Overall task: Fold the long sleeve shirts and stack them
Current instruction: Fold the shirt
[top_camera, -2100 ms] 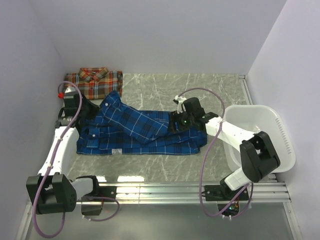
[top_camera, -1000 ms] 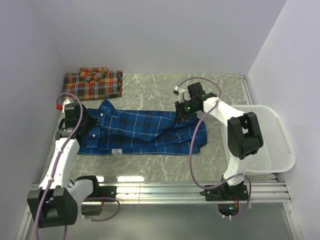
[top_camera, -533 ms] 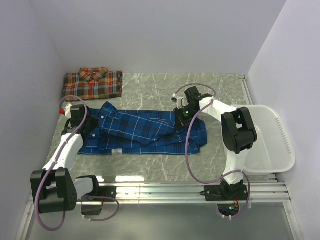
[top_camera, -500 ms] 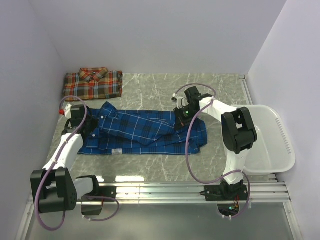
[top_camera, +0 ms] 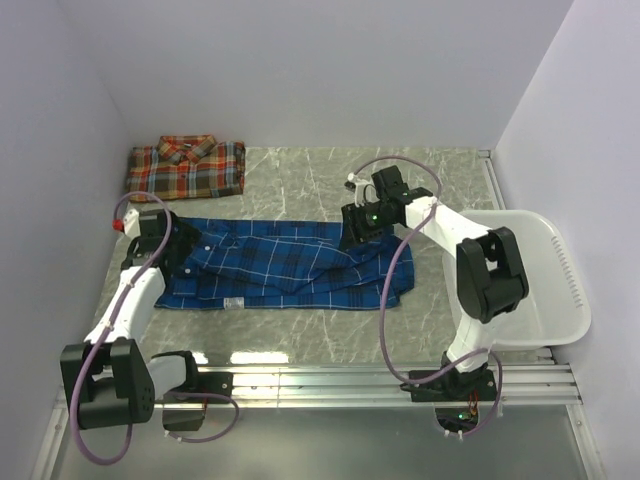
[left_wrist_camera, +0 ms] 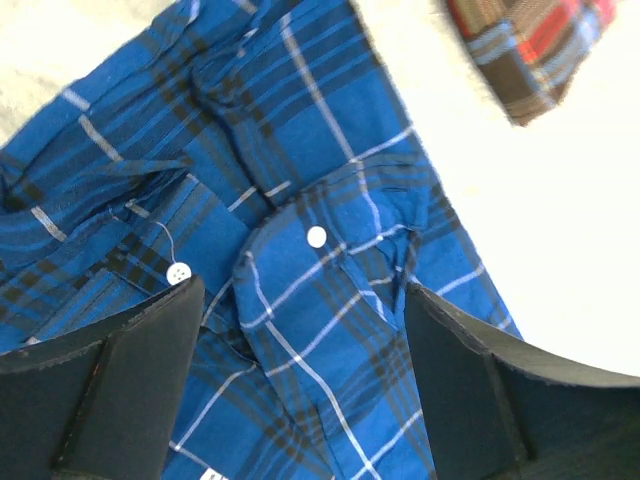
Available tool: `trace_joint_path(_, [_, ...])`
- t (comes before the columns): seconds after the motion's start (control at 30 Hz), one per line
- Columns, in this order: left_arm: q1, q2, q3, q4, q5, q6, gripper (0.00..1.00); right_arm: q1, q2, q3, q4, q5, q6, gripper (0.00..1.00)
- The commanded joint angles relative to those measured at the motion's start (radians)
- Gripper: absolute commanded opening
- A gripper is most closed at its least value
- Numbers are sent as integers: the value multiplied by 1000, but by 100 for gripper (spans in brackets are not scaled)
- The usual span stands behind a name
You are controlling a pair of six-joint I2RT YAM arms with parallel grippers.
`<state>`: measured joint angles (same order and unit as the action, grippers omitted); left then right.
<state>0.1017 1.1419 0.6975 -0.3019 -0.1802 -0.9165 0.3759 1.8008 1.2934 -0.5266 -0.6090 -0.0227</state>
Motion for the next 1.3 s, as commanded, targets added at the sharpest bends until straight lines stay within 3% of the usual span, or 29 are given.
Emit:
trace_joint_path(0.0, [3,-80,76,-45,18,71,86,14,-89,-43,95,55,67,55])
trace_joint_path(0.2, [-95,-143,25,-8,350,160,84,14,-118,-83,119,71,69,55])
trace_joint_path(0.27, [-233,-128,-22,36,413,147,85,14,-97,-80,117,74,64,55])
trace_joint_path(0.4, [-491,-35,-64,141,389,157,83,14,-71,-78,135,89,61,55])
trace_joint_path(0.6, [-655,172,78,161,308,254,78,14,-26,-74,123,110,40,55])
trace_joint_path(0.9, [-755,435,260,57,277,372,60,14,29,-48,77,107,-13,46])
trace_joint_path(1.27, [-792,429,226,-20,240,407,66,12,58,-29,46,69,-40,28])
